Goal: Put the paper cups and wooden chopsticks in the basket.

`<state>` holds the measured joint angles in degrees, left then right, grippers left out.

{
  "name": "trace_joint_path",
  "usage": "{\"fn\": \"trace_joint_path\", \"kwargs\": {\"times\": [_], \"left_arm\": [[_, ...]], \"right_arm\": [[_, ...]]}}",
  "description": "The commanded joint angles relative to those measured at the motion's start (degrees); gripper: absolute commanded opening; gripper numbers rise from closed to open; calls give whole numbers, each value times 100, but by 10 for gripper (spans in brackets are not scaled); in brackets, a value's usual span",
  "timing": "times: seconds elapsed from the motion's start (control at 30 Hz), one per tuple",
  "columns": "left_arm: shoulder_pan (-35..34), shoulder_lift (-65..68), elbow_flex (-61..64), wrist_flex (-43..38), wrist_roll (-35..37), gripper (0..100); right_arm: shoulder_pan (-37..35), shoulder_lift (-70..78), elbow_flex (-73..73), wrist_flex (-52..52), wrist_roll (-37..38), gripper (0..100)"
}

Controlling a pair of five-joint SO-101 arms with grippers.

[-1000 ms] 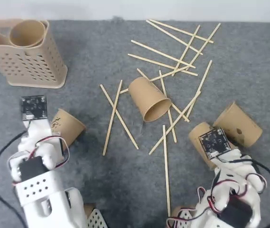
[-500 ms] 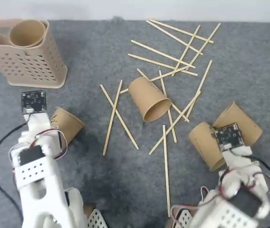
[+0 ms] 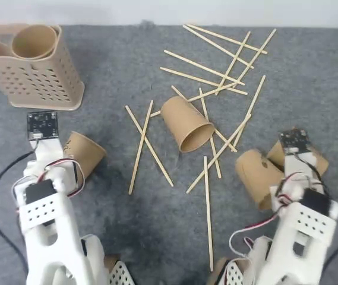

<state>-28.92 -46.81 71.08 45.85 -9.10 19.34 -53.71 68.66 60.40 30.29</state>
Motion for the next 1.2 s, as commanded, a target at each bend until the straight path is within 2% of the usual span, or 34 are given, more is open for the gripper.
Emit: {"fn": "trace_joint_path", "kwargs": {"times": [0.0, 0.27, 0.73, 0.93, 1.0, 1.17], "left_arm": [[35, -176, 48, -70, -35, 13], [44, -404, 259, -299, -35, 13], [44, -466, 338, -387, -35, 13], [44, -431, 347, -387, -35, 14], [44, -440, 347, -396, -35, 14], [44, -440, 347, -396, -35, 15]], "right_arm": [[-435, 31, -9, -593, -501, 9], [-1499, 31, -44, -1393, -1090, 9], [-2176, 409, -176, -3152, -1081, 12], [-2264, 1666, -1090, -2826, -1125, 13], [-2273, 1763, -1644, -2176, -1134, 24], [-2413, 1376, -3103, -558, -1134, 132]]}}
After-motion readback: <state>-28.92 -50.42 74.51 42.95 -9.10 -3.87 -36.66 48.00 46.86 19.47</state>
